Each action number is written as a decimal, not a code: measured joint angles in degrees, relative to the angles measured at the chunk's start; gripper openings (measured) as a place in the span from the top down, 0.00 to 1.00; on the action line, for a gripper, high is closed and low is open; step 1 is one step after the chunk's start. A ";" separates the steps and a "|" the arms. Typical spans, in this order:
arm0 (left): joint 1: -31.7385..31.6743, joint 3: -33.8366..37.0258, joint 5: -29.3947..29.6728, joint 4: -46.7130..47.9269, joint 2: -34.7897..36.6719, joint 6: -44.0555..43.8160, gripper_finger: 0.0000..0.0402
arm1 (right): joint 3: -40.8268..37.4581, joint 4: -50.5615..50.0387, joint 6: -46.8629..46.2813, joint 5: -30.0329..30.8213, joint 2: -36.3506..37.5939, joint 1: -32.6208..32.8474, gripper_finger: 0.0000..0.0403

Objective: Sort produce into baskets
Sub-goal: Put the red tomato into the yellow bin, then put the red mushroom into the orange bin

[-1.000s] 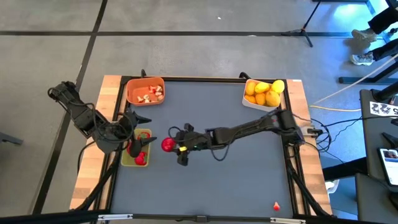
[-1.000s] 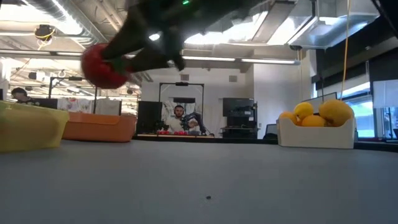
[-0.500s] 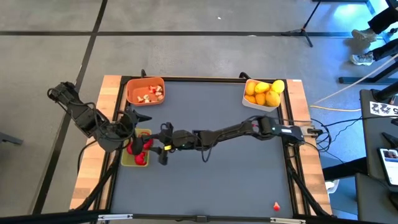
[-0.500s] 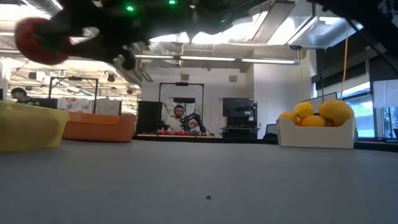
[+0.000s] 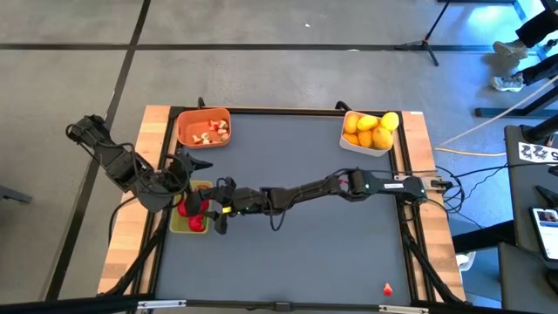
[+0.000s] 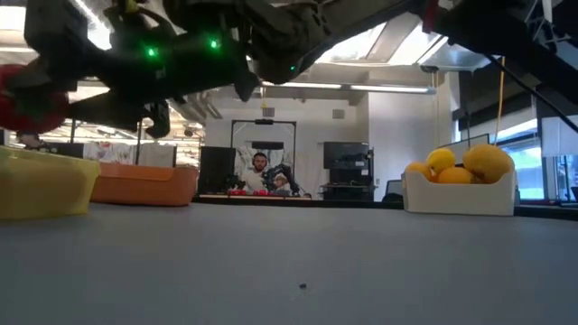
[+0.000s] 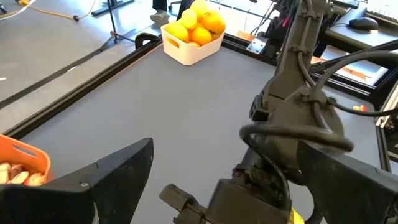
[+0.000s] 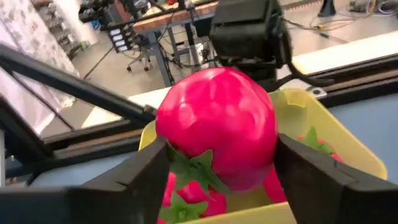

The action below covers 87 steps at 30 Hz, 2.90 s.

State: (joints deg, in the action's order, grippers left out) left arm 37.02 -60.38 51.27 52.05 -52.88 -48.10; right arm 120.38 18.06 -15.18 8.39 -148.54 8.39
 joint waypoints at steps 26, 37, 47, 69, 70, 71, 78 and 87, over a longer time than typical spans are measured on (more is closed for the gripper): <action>0.11 0.00 -0.22 -0.17 -0.15 0.00 0.03 | 0.04 -47.31 12.51 6.20 14.10 4.77 0.13; 0.11 0.00 -0.13 -0.08 -0.15 0.04 0.03 | 0.00 -75.31 9.33 11.51 22.67 14.51 0.13; 0.06 0.00 -0.61 -0.22 -2.03 1.09 0.03 | 0.00 -101.15 -8.05 8.21 27.44 26.40 0.13; 1.35 0.00 -6.61 -3.50 -9.49 1.51 0.03 | -30.14 -103.29 -63.34 -18.55 43.32 45.82 0.13; 1.35 0.00 -6.78 -3.47 -9.62 1.51 0.03 | -31.13 -101.56 -65.92 -21.01 43.24 46.71 0.13; 1.35 0.00 -6.86 -3.48 -9.64 1.53 0.03 | -32.24 -99.62 -67.43 -22.89 43.20 47.55 0.13; 1.35 0.00 -6.53 -3.47 -9.53 1.56 0.03 | -42.40 -78.28 -74.60 -28.24 43.20 50.67 0.14; 1.31 0.00 -5.88 -3.45 -9.55 1.83 0.03 | -50.22 -70.49 -77.38 -29.97 43.16 50.64 0.35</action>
State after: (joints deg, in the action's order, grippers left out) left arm 38.33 -60.38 45.39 48.60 -62.43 -46.27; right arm 70.15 -52.43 -92.56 -21.58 -105.38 59.04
